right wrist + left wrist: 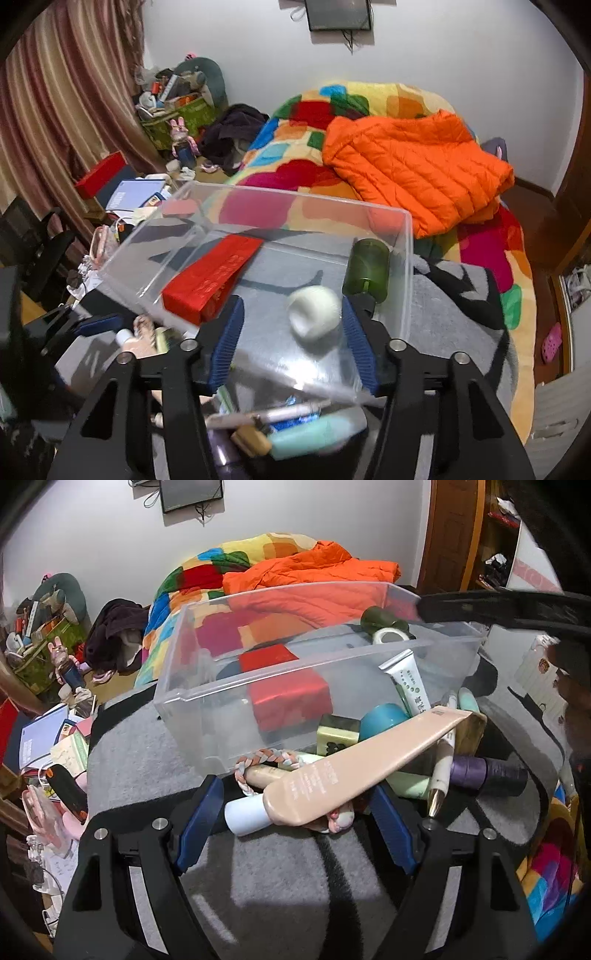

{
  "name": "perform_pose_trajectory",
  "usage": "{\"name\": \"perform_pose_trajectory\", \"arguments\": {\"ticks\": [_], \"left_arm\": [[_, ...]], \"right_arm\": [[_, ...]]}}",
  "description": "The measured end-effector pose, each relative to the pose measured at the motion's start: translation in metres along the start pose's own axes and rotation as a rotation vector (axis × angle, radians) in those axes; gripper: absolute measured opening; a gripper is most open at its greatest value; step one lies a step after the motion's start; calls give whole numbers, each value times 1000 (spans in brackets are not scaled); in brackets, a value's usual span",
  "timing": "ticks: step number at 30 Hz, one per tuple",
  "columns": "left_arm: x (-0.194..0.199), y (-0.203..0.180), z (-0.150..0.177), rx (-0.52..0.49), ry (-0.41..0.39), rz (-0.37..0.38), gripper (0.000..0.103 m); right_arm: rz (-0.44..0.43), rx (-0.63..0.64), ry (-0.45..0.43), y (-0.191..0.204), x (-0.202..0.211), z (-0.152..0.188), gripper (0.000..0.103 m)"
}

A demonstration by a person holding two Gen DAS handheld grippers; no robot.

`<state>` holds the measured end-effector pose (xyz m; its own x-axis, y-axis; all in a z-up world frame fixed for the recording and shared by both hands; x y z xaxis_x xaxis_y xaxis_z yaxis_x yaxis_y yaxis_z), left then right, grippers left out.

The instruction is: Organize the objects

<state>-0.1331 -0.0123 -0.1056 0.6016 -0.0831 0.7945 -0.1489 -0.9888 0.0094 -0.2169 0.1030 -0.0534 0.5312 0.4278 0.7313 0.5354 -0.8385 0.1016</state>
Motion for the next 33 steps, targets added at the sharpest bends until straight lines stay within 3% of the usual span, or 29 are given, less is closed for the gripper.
{"name": "perform_pose_trajectory", "arguments": {"ticks": [5, 13, 17, 19, 24, 33], "left_arm": [[6, 1, -2, 20, -42, -5, 72], [13, -2, -6, 2, -73, -2, 32], [18, -2, -2, 0, -81, 5, 23], [21, -2, 2, -4, -90, -8, 20], [34, 5, 8, 26, -118, -41, 12], [47, 38, 26, 158, -128, -38, 9]], "right_arm": [[-20, 33, -30, 11, 23, 21, 56], [-51, 53, 31, 23, 16, 58, 56], [-52, 46, 62, 23, 6, 71, 55], [-55, 47, 67, 23, 4, 74, 51], [-60, 63, 83, 27, -1, 81, 28], [-75, 59, 51, 30, 8, 86, 13]]}}
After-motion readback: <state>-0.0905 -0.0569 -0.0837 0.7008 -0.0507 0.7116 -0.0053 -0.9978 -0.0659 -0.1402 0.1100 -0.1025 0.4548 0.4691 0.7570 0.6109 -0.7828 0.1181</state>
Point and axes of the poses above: each gripper's, at about its wrist camera, not at the fingertips, and x roughly against the way its jaws point, y to its left, z to its underside, the point moved 8 cm from there along -x, roughly the way its jaws point, and after that the axes turned 1 degree about x, right-handed, at the moved point
